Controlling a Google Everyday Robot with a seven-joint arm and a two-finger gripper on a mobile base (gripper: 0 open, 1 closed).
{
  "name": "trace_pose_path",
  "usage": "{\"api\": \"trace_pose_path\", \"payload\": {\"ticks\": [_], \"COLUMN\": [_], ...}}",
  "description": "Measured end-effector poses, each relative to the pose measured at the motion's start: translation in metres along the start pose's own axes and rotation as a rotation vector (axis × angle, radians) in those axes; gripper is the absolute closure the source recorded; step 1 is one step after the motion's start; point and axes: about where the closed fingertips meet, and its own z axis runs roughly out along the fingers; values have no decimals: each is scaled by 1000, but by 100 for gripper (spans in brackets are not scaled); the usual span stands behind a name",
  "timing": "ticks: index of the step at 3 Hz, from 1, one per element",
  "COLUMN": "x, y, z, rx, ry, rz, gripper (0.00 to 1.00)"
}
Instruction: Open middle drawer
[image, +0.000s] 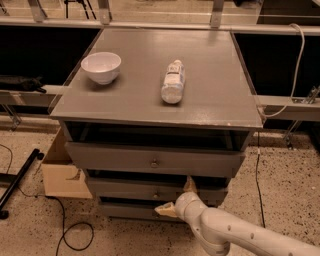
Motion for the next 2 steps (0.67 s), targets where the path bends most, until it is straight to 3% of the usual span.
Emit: {"api": "trace_pose_path", "payload": {"ticks": [1, 2], "x": [-3, -3], "y": [-2, -2], "z": [1, 1], "rx": [46, 46], "ry": [-4, -4], "rz": [-89, -89], "gripper": [0, 0]}}
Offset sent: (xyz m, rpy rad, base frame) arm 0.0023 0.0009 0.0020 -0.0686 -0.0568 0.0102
